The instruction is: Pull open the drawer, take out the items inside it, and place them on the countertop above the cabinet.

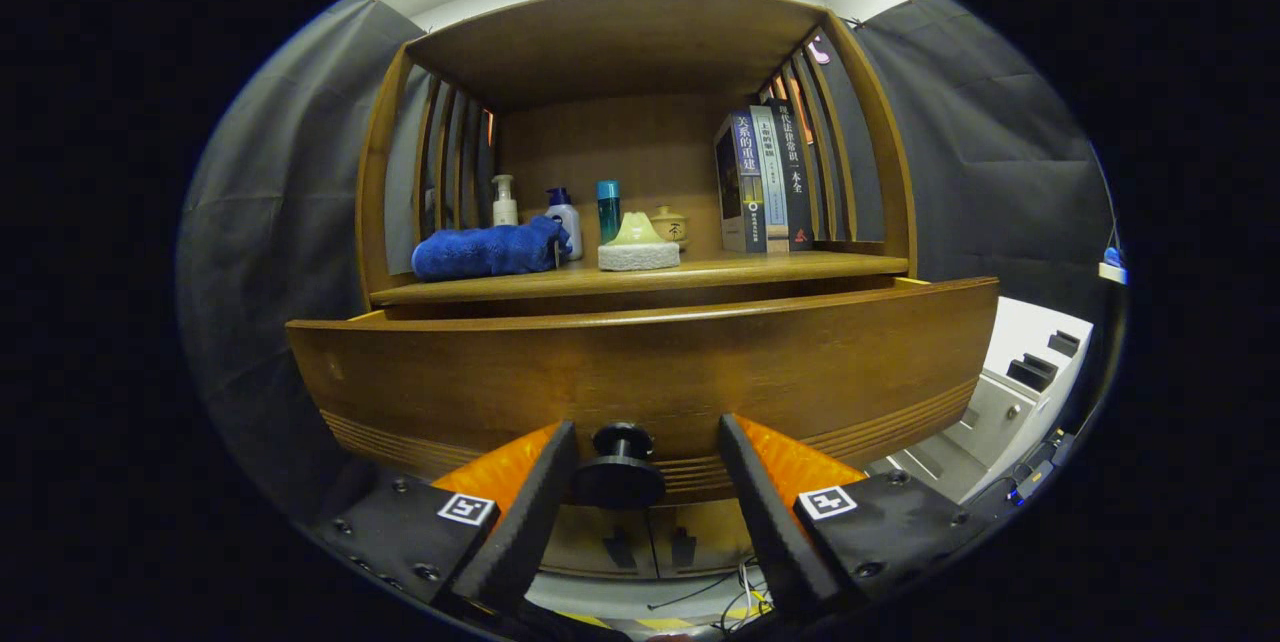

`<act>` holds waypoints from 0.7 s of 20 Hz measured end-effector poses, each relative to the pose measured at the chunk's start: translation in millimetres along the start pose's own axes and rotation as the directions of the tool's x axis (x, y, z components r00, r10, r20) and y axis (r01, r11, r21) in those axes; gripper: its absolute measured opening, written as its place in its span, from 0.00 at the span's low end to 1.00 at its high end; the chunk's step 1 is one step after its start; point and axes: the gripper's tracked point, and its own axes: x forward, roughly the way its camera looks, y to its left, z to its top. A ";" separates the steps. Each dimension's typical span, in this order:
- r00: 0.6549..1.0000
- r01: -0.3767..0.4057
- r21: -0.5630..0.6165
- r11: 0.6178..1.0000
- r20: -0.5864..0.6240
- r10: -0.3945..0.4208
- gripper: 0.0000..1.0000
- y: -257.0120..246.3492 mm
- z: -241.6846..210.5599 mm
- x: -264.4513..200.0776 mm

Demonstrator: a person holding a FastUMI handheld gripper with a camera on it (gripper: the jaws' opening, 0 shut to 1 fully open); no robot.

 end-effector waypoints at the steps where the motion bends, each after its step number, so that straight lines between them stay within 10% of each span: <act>1: 1.000 0.000 -0.002 1.000 -0.005 0.000 0.95 0.3 -0.6 5.1; 14: 0.999 0.010 -0.040 0.999 -0.044 -0.012 0.95 0.4 -0.6 58.1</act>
